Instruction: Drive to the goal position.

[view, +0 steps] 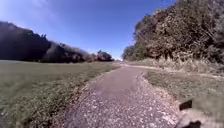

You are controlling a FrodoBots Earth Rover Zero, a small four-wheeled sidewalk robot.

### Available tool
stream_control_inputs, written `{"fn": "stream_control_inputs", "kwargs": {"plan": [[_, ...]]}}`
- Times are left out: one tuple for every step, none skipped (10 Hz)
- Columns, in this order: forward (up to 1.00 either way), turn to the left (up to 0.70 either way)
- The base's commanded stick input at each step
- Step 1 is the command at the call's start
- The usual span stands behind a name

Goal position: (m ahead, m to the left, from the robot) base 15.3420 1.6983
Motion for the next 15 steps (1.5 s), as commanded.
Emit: {"fn": "stream_control_inputs", "kwargs": {"plan": [[0.70,-0.34],[0.70,-0.34],[0.70,-0.09],[0.70,0.00],[0.70,0.00],[0.70,0.00],[0.70,0.00],[0.70,0.00],[0.70,0.00],[0.70,0.00],[0.70,0.00],[0.70,0.00],[0.70,0.00],[0.70,0.00],[0.70,0.00]]}}
